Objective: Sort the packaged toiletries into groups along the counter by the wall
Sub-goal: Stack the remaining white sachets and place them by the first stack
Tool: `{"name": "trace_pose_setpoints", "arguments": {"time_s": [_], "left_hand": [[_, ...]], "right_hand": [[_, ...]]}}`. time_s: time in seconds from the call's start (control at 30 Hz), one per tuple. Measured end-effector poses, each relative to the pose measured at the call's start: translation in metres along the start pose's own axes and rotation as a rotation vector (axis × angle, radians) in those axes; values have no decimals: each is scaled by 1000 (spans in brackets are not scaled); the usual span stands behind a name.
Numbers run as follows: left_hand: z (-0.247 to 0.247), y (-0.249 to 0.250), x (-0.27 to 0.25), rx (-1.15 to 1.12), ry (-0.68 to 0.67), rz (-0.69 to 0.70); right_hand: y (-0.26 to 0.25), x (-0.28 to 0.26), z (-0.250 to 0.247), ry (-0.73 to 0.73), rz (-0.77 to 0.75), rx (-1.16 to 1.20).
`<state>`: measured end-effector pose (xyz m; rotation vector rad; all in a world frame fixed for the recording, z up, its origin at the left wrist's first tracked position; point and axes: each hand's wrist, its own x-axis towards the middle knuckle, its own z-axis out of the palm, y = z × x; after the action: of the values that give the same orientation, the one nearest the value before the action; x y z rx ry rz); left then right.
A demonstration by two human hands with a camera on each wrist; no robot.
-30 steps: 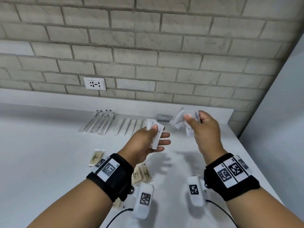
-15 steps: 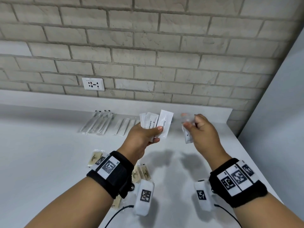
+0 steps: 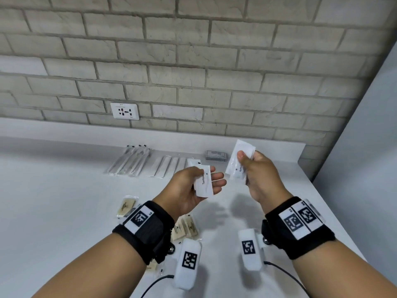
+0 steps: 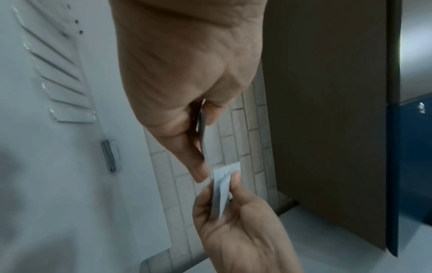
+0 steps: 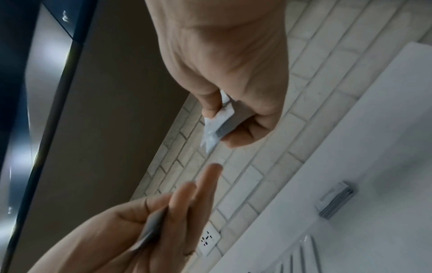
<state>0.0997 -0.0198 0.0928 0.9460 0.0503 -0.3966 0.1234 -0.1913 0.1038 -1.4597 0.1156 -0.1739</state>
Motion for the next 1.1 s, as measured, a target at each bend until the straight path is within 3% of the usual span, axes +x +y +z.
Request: {"name": "trace_pose_setpoints", "arguments": {"time_s": [0.23, 0.4, 0.5, 0.63, 0.77, 0.87, 0.93, 1.03, 1.1], "left_hand": [[0, 2, -3, 135, 54, 167], [0, 1, -2, 199, 121, 187], [3, 4, -7, 309, 69, 160], [9, 7, -11, 512, 0, 160], [9, 7, -13, 386, -121, 94], [3, 13, -12, 498, 10, 137], [-4, 18, -10, 731, 95, 156], [-10, 22, -9, 980, 54, 126], [-6, 21, -8, 983, -23, 112]], "right_hand": [[-10, -16, 6, -242, 30, 43], [-8, -18, 9, -195, -62, -61], [-14, -16, 7, -215, -73, -83], [-15, -17, 11, -352, -17, -127], [-4, -21, 12, -225, -68, -112], [0, -18, 4, -120, -136, -254], [-3, -13, -3, -109, -232, -378], [-14, -16, -7, -265, -433, -641], [-14, -22, -4, -444, -434, -837]]}}
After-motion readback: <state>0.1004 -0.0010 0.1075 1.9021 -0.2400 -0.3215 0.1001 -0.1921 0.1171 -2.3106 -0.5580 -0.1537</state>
